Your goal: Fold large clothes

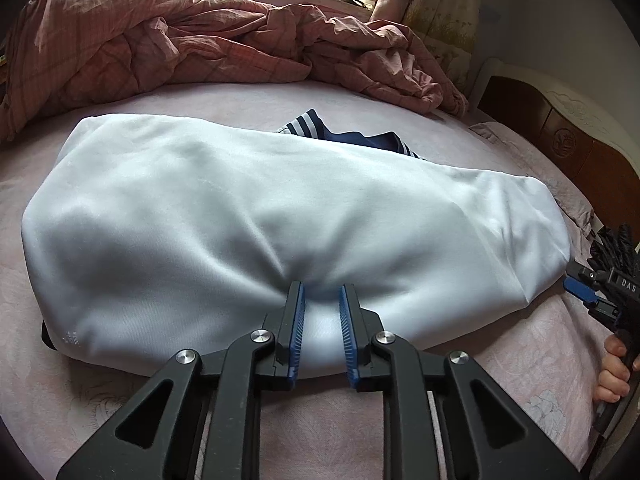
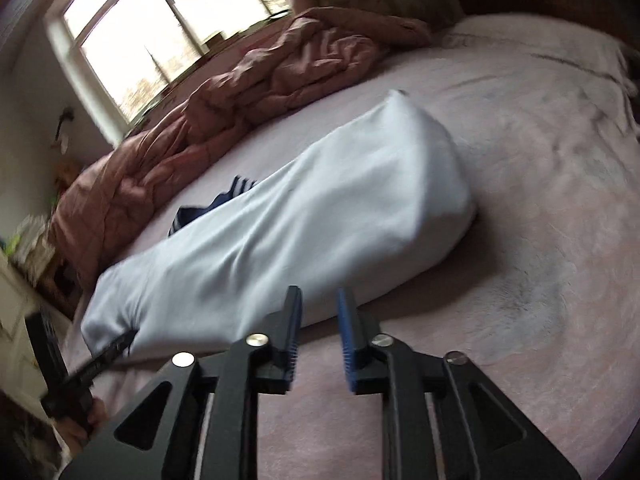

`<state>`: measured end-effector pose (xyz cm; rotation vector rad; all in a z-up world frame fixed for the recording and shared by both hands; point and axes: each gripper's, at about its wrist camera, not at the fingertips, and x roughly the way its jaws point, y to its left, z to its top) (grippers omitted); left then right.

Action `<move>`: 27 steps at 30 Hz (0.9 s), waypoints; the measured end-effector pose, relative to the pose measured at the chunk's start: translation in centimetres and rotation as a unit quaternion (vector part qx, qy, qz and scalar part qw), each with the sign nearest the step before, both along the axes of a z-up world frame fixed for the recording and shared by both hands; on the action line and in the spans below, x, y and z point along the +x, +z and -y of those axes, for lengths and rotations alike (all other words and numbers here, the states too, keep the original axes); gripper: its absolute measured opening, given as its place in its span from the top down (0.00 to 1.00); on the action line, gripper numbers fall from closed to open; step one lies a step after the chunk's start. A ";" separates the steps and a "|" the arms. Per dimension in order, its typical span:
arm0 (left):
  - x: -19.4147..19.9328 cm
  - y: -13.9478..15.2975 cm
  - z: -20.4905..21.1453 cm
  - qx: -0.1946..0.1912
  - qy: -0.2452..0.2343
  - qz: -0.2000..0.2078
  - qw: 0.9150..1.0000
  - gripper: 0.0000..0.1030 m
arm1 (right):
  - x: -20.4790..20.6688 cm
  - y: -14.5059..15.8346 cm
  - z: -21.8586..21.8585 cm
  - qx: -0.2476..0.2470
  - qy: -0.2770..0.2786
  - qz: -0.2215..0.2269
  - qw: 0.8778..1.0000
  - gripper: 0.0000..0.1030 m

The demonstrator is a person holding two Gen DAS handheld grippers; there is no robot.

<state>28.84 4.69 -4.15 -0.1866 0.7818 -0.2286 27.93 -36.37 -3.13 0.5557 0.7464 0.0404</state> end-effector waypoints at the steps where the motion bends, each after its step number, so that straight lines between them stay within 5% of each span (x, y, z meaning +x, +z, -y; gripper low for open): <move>1: 0.0 0.0 0.0 0.001 0.000 0.000 1.000 0.83 | 0.2 -0.4 1.1 0.011 -0.021 -0.006 1.000 0.45; 11: -0.1 0.1 0.4 0.005 0.000 0.005 1.000 0.81 | 3.1 -2.4 3.5 0.059 -0.094 0.018 0.994 0.42; 15: -0.3 1.0 0.4 0.014 -0.001 0.007 1.000 0.80 | 4.7 -3.0 4.4 0.088 -0.115 0.014 0.989 0.72; 18: -1.4 4.4 0.3 0.083 0.000 0.068 0.994 0.78 | 4.1 -1.3 2.9 0.028 -0.104 0.036 0.993 0.80; 20: -2.7 6.9 -0.5 0.102 0.008 0.115 0.988 0.69 | 3.7 1.0 0.7 -0.040 -0.089 0.062 0.993 0.81; 27: -5.1 11.5 -3.9 0.075 0.049 0.173 0.981 0.68 | 2.4 7.5 -8.3 -0.126 -0.001 0.123 0.984 0.81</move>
